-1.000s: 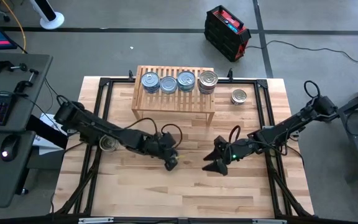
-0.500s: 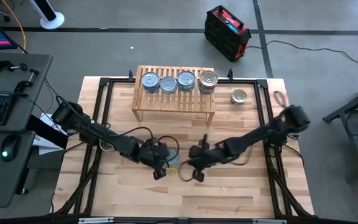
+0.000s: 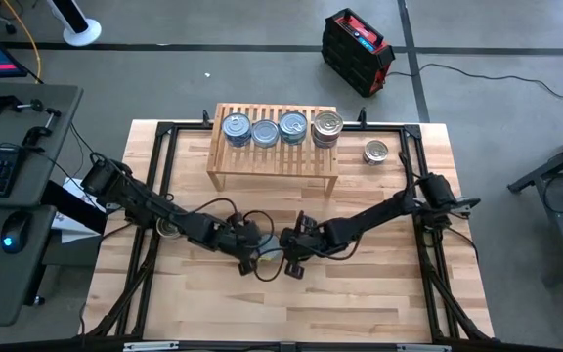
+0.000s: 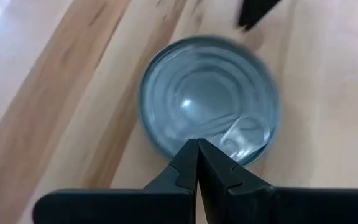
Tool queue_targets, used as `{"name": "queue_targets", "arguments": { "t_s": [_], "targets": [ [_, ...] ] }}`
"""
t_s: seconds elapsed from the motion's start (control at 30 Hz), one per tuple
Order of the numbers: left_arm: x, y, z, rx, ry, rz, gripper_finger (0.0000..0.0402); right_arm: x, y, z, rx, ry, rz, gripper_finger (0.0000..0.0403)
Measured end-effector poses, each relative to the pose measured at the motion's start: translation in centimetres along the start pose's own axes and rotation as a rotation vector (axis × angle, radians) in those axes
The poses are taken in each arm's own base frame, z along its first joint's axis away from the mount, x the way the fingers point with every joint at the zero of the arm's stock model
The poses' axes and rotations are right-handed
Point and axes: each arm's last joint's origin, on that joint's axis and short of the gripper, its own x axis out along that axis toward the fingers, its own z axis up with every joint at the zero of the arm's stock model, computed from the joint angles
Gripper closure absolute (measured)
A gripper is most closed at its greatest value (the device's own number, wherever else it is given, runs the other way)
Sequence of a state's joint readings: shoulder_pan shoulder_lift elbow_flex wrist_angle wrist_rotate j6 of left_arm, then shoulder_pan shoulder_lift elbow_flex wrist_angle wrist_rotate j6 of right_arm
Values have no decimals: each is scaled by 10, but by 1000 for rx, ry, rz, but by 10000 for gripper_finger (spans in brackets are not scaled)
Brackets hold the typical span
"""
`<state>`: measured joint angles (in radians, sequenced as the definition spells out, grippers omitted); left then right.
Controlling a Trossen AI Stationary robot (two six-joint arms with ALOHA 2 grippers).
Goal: Stack canned seafood by type on shelf
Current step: Stack the blue tuna can on top of the other blue tuna can on the shelf
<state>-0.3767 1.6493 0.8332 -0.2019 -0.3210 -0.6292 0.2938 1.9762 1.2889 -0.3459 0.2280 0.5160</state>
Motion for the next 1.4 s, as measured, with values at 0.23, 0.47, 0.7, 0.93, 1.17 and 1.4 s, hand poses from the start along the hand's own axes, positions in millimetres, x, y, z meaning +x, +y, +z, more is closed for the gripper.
{"name": "queue_targets", "arguments": {
  "t_s": [0.23, 0.47, 0.7, 0.93, 1.17, 1.4],
  "targets": [
    [3, -1, -10, -6, -43, -41, 401, 2, -10, 1, 41, 27, -39, 403],
    [4, 0, -14, 1, -48, -41, 401, 16, -14, 1, 24, 24, -34, 403],
    [4, 1, -15, -2, -43, -39, 401, 23, -11, 3, 24, -12, -16, 403],
    [4, 1, -17, 6, -23, -34, 402, 9, -4, 24, -38, -53, -4, 403],
    [3, -1, -20, 14, -9, -44, 402, -5, 3, 46, -41, -133, 15, 403],
    [4, -3, -24, 9, -7, -28, 401, -4, 8, 48, -38, -152, 79, 403]
  ]
}}
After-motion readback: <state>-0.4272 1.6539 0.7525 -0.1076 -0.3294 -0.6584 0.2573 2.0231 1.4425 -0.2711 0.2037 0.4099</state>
